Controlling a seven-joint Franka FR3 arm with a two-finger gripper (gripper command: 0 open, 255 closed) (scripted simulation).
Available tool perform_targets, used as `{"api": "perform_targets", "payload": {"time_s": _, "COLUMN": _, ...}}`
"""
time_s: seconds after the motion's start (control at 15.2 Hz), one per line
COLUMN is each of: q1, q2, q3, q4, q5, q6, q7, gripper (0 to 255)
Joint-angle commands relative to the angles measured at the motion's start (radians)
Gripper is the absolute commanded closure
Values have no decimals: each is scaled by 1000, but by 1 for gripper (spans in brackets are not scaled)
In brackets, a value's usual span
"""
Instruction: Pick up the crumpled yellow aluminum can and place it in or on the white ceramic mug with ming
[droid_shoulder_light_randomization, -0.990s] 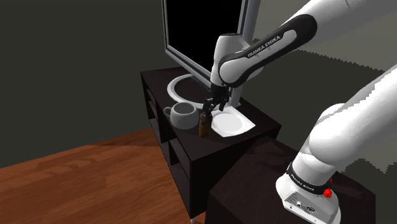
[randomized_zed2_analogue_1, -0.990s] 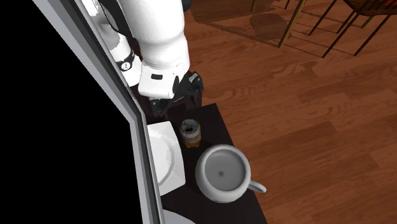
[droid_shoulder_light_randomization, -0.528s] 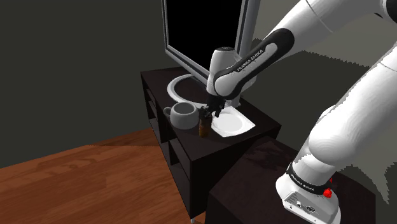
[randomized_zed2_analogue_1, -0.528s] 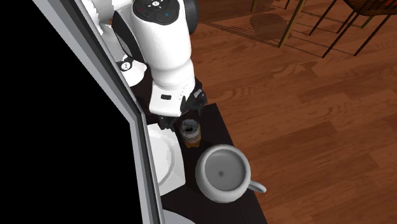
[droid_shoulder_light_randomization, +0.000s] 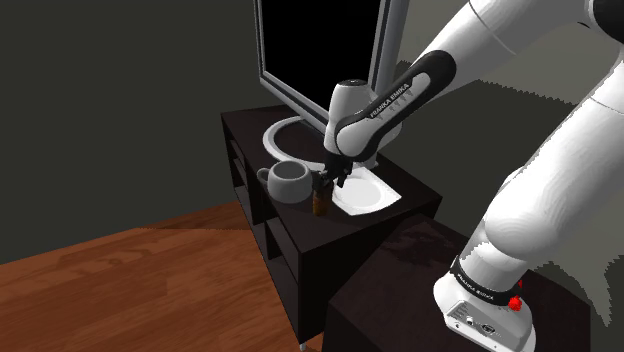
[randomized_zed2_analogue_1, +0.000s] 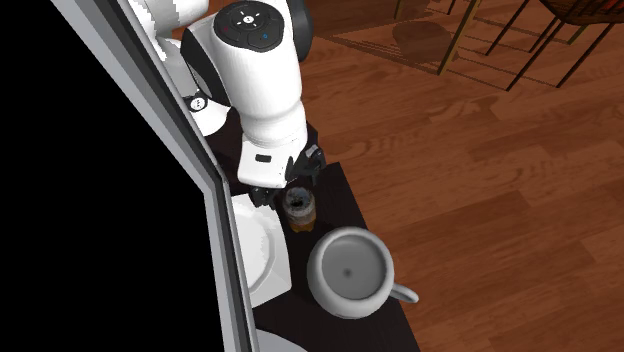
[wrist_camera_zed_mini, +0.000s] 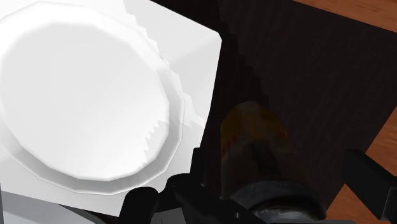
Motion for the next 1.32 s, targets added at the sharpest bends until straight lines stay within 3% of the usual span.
{"api": "perform_targets", "payload": {"time_s": 0.0, "q1": 0, "q2": 0, "q3": 0, "q4": 0, "q5": 0, "q6": 0, "q7": 0, "gripper": 0}}
{"api": "perform_targets", "payload": {"time_s": 0.07, "q1": 0, "q2": 0, "q3": 0, "q4": 0, "q5": 0, "q6": 0, "q7": 0, "gripper": 0}}
{"api": "perform_targets", "payload": {"time_s": 0.13, "q1": 0, "q2": 0, "q3": 0, "q4": 0, "q5": 0, "q6": 0, "q7": 0, "gripper": 255}}
{"api": "perform_targets", "payload": {"time_s": 0.73, "q1": 0, "q2": 0, "q3": 0, "q4": 0, "q5": 0, "q6": 0, "q7": 0, "gripper": 255}}
{"api": "perform_targets", "payload": {"time_s": 1.25, "q1": 4, "q2": -98, "q3": -6, "q4": 35, "q5": 10, "q6": -132, "q7": -8, "gripper": 255}}
